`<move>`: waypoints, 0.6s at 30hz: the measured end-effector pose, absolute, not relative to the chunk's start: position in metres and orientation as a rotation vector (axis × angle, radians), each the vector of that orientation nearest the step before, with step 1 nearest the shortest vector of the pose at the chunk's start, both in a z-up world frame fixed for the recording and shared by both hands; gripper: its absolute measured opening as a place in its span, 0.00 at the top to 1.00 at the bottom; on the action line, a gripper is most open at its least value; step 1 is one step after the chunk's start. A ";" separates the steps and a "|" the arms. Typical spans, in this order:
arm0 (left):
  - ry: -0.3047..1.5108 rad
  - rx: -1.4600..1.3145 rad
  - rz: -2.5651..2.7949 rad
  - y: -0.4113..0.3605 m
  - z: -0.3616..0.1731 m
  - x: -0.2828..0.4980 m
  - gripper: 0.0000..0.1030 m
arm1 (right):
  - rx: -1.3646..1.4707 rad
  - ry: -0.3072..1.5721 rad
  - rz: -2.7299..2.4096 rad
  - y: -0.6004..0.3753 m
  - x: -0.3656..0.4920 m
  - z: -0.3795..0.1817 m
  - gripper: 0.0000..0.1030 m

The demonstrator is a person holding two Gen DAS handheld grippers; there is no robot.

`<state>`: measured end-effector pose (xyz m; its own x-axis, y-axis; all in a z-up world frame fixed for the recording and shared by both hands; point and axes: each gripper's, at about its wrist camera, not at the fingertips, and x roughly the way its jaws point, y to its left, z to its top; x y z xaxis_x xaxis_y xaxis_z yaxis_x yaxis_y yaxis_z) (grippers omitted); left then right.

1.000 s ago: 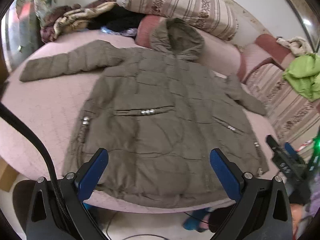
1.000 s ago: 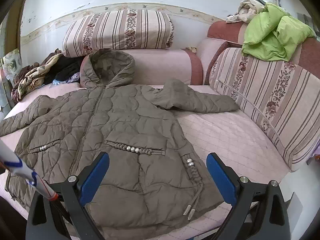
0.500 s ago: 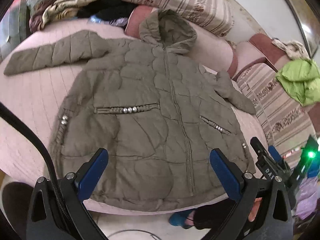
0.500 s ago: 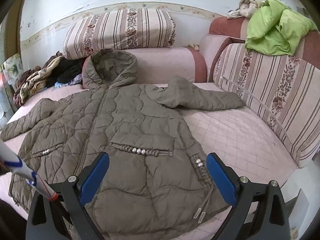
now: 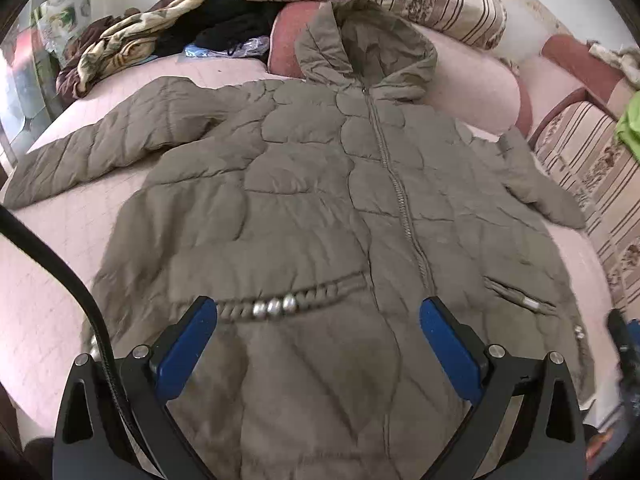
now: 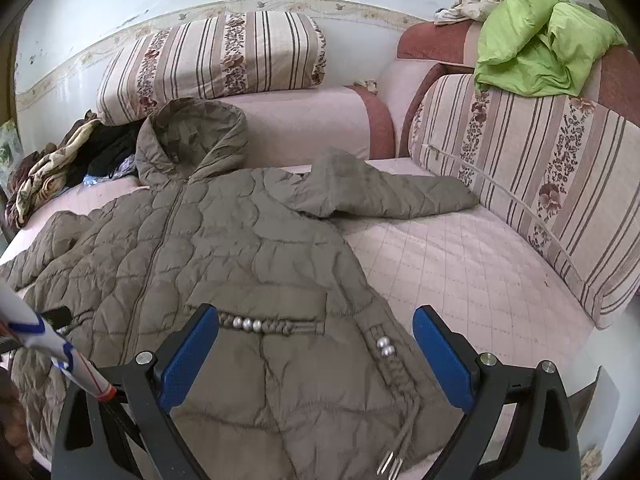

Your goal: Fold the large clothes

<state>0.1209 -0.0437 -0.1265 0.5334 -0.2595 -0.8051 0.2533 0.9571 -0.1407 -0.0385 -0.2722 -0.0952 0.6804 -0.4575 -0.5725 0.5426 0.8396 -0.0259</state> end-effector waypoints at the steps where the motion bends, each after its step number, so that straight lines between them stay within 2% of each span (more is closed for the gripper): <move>1: 0.964 0.001 -0.297 -0.047 -0.130 0.127 0.02 | 0.148 0.600 -0.567 -0.273 -0.035 -0.095 0.03; 12: 1.069 0.080 -0.226 -0.061 -0.172 0.155 0.02 | 0.188 0.657 -0.571 -0.282 -0.012 -0.119 0.03; 18: 1.036 0.121 -0.214 -0.065 -0.179 0.143 0.00 | 0.196 0.651 -0.556 -0.278 -0.006 -0.117 0.03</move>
<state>0.1429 -0.0646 -0.1786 0.4910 -0.1184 -0.8631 0.2324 0.9726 -0.0012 -0.0059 -0.2785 -0.1174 0.6564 -0.4275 -0.6216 0.5472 0.8370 0.0021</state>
